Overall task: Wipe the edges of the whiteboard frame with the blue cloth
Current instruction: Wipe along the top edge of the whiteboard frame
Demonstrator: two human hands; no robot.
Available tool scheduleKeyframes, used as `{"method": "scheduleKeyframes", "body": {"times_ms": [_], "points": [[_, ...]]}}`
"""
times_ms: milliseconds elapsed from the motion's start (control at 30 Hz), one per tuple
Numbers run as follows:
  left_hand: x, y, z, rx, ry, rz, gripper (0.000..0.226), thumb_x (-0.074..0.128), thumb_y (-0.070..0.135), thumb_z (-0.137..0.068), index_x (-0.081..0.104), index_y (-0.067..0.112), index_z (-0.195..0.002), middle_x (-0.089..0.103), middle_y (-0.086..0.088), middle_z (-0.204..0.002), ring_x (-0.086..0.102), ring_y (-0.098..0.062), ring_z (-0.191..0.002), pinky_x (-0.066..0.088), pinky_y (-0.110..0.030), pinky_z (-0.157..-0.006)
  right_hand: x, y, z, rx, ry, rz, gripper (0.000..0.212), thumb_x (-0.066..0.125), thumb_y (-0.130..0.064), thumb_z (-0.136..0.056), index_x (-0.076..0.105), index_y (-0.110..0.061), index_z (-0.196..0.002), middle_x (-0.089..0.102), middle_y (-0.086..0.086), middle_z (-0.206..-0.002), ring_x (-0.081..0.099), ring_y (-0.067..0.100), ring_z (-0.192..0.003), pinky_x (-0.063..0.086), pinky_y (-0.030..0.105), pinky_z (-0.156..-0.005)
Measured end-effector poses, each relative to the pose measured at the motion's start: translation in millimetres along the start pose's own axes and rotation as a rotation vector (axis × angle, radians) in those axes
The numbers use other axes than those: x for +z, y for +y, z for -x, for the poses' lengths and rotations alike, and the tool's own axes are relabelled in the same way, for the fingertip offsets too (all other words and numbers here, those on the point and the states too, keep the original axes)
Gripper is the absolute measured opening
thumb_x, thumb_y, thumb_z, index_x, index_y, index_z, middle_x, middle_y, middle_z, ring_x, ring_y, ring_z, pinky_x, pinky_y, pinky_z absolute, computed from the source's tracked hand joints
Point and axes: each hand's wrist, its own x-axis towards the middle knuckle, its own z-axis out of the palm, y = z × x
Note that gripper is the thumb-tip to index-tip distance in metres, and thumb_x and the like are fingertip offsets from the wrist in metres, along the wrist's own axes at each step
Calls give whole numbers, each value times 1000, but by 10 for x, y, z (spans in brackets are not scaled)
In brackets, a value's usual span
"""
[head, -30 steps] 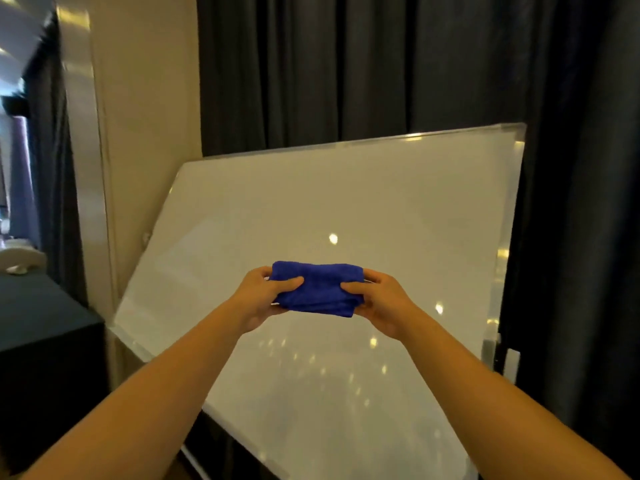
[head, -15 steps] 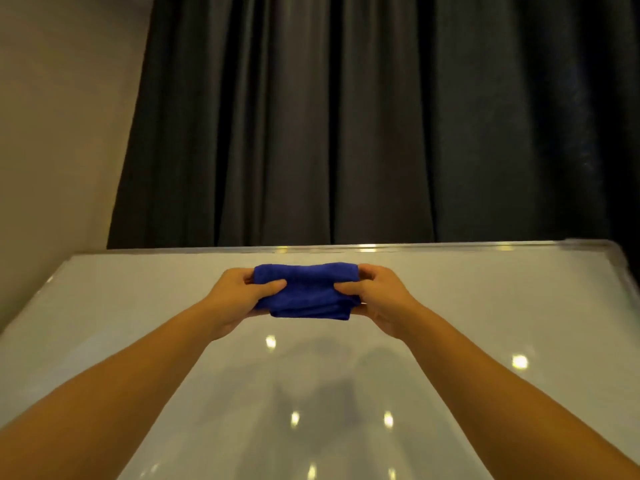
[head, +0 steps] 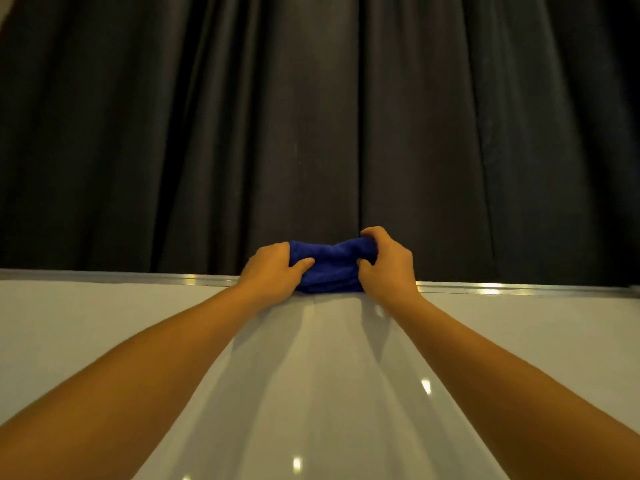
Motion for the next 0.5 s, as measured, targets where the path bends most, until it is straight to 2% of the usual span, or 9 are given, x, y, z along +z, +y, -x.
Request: {"method": "scheduleKeyframes", "body": {"times_ms": [67,100,167,233,267,333,400,433,500], "points": [[28,-96,-105,31,-20,10,39,55,48,-93,61,12,-107,68,-11,-107,62,-28,-91,53,-45,-83,119,-89,10,-191,111,435,61,61,-2,-83,48,-25,-139,47,13,-133,49,33,-113,45,37,-90],[57,-139,-133,38,-25,-13,42,52,50,-94,60,13,-112,67,-12,-111,62,-29,-94,52,-43,-82,184,-121,42,-324,155,605,63,62,-3,-81,49,-24,-139,45,15,-137,46,36,-118,44,44,-92],[126,-194,-136,72,36,-137,47,45,55,-95,56,15,-117,67,-14,-115,62,-35,-99,48,-40,-77,303,-155,151,-498,126,596,53,62,-7,-82,56,-16,-134,48,19,-140,44,40,-126,43,50,-98],[169,-213,-99,114,131,-212,48,37,56,-96,56,14,-111,68,-16,-108,63,-37,-96,44,-40,-72,469,-129,325,-496,-26,499,50,50,-27,-94,49,-15,-142,40,18,-151,34,39,-140,30,50,-114],[192,-229,-78,131,162,-222,46,34,55,-97,55,14,-106,69,-16,-102,63,-36,-90,43,-40,-70,558,-76,418,-481,-129,527,58,37,-43,-99,34,-20,-152,27,13,-160,19,36,-148,15,49,-121],[222,-261,-52,149,180,-218,41,30,51,-99,51,16,-95,69,-14,-93,59,-29,-75,42,-39,-66,619,99,480,-486,-256,640,76,12,-71,-94,3,-29,-157,-2,2,-166,-11,24,-152,-6,45,-123],[258,-299,-2,183,183,-236,37,29,49,-100,46,18,-91,69,-13,-90,51,-25,-68,36,-38,-65,510,280,402,-486,-285,728,85,7,-80,-88,-6,-31,-156,-10,-2,-166,-18,19,-150,-9,44,-122],[283,-329,35,216,182,-263,39,29,51,-99,47,17,-95,69,-13,-92,52,-25,-71,37,-39,-68,420,362,341,-454,-289,760,89,6,-82,-85,-6,-31,-156,-10,-2,-166,-17,20,-151,-8,45,-122],[354,-400,139,275,143,-365,58,24,62,-93,53,15,-113,66,-10,-107,56,-27,-92,41,-42,-82,253,477,263,-298,-284,801,96,1,-86,-79,-5,-30,-156,-12,-1,-166,-16,22,-151,-11,45,-121]]}}
